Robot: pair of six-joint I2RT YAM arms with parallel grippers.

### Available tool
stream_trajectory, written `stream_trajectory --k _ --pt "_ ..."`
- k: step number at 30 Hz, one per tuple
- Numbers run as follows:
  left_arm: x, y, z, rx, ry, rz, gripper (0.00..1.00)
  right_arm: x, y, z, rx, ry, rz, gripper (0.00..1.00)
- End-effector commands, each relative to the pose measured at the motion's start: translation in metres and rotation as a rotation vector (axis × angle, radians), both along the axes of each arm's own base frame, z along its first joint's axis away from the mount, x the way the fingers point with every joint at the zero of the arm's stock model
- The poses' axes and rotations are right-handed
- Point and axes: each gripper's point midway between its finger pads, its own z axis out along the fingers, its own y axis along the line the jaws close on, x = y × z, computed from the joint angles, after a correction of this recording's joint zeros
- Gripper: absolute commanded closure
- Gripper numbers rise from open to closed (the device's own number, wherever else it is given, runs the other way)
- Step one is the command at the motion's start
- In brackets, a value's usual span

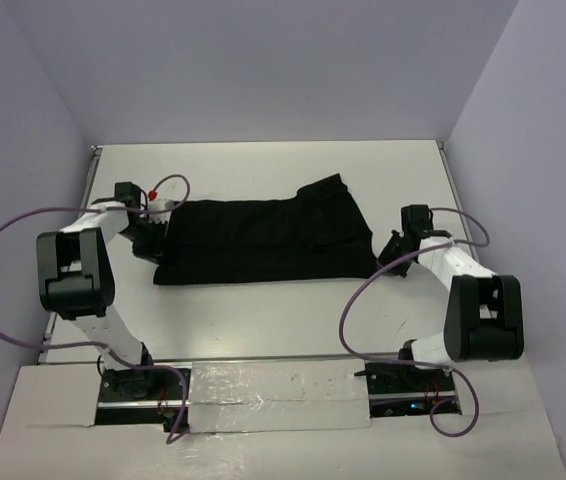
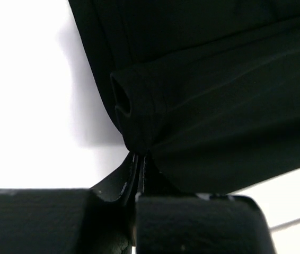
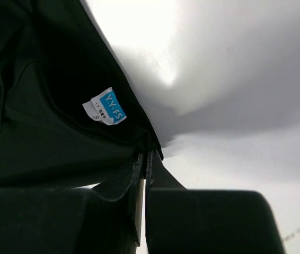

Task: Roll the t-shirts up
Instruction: Fold the T-shirt at the center of the board.

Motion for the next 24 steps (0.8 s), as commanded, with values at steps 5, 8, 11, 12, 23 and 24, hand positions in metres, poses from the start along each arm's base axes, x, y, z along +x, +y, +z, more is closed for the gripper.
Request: stream_trajectory --k 5,8,11,12,23,24 --pt "-0.071 0.023 0.017 0.103 0.103 -0.096 0.97 -0.059 -0.003 -0.008 -0.014 0.092 -0.087 0.92" --pt "-0.090 0.015 0.015 0.065 0.141 -0.110 0.55 -0.076 -0.003 -0.012 -0.014 0.111 -0.109 0.55" --pt "-0.097 0.010 0.012 0.043 0.161 -0.090 0.42 -0.080 -0.011 -0.003 -0.058 0.095 -0.132 0.39" --pt "-0.096 0.010 0.014 0.045 0.163 -0.085 0.41 -0.077 -0.012 0.002 -0.062 0.078 -0.139 0.38" --pt "-0.008 0.017 0.105 0.083 -0.154 -0.084 0.45 -0.007 0.035 0.109 -0.232 -0.227 0.147 0.70" --pt "-0.004 -0.002 0.107 0.015 -0.176 -0.128 0.45 -0.010 0.058 0.100 -0.153 -0.196 0.216 0.78"
